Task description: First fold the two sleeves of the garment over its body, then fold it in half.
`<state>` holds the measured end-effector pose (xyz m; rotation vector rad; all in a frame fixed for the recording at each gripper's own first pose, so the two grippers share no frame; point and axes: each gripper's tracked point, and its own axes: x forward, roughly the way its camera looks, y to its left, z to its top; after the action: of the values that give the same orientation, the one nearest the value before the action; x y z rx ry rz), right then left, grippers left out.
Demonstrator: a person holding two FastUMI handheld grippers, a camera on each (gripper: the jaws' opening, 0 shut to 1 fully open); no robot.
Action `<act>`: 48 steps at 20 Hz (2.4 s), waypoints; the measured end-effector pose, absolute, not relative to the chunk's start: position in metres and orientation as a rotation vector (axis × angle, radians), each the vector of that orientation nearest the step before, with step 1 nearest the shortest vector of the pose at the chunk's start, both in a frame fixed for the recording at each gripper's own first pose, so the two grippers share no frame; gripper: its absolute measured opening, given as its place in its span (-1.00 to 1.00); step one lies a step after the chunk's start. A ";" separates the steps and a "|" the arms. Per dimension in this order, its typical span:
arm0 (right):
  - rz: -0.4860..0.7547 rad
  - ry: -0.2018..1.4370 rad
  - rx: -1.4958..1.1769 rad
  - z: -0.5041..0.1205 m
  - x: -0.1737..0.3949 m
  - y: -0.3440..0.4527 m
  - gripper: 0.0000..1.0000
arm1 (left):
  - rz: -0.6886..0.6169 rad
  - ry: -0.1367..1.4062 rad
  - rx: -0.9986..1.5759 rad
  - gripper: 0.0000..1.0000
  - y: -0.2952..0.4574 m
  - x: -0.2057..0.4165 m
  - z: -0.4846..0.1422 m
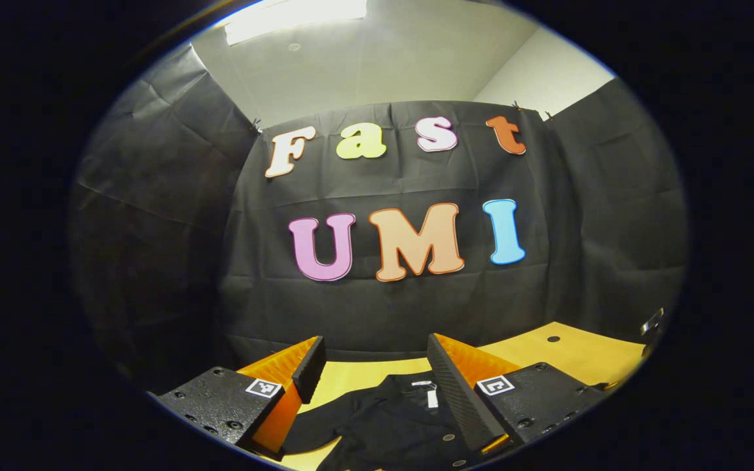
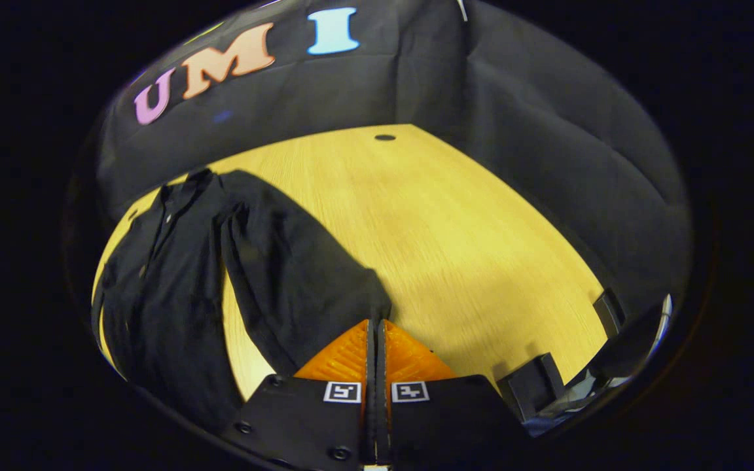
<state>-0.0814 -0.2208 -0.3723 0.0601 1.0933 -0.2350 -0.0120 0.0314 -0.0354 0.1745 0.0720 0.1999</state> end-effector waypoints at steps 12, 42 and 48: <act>-0.110 0.752 0.056 -0.264 0.036 -0.120 -0.94 | 0.302 0.083 0.164 0.89 0.110 -0.049 -0.030; 0.454 0.729 -0.094 -0.288 0.090 0.253 -0.96 | 0.502 0.184 0.152 0.90 0.284 -0.129 -0.057; 0.521 0.667 0.000 -0.271 0.090 0.301 0.35 | 0.471 0.297 0.037 0.90 0.308 -0.137 -0.108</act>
<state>0.0904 0.3008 -0.2710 0.0003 0.6670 0.5206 -0.1369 0.3077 -0.1081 0.0366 0.2974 0.4713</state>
